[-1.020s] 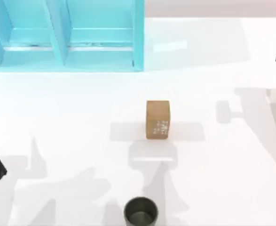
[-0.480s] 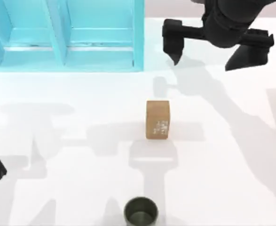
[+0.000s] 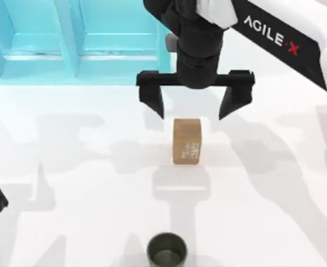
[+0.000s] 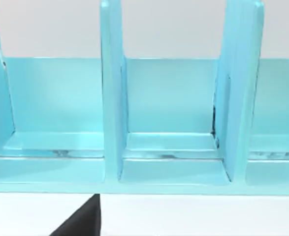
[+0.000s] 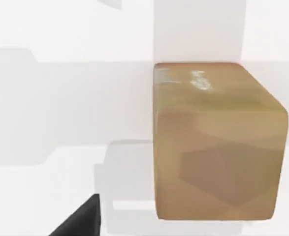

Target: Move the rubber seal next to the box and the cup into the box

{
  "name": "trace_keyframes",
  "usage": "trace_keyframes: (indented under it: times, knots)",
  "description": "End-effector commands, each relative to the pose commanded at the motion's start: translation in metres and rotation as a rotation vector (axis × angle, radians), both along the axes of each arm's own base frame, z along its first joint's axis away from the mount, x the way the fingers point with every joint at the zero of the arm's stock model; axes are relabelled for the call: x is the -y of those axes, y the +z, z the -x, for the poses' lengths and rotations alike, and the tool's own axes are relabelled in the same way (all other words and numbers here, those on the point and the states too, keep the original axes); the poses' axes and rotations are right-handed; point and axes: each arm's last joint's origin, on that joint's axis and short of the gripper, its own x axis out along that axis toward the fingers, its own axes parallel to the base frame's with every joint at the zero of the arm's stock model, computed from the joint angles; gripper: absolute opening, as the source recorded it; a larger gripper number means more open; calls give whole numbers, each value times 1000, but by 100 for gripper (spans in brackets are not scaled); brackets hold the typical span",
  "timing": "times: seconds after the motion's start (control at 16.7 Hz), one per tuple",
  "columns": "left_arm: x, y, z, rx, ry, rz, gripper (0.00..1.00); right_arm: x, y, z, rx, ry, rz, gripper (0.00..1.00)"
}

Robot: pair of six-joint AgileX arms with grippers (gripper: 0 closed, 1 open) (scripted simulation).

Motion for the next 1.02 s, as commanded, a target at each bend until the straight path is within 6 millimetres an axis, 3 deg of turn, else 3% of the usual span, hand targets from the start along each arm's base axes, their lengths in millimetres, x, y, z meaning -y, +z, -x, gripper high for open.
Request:
trace_keyframes:
  times: [0.54, 1.02]
  knots:
    - [0, 0, 0, 0, 0, 0, 100, -3, -10, -2, -12, 0, 9, 100]
    - [0, 0, 0, 0, 0, 0, 100, -5, -80, -1, -13, 2, 9, 100]
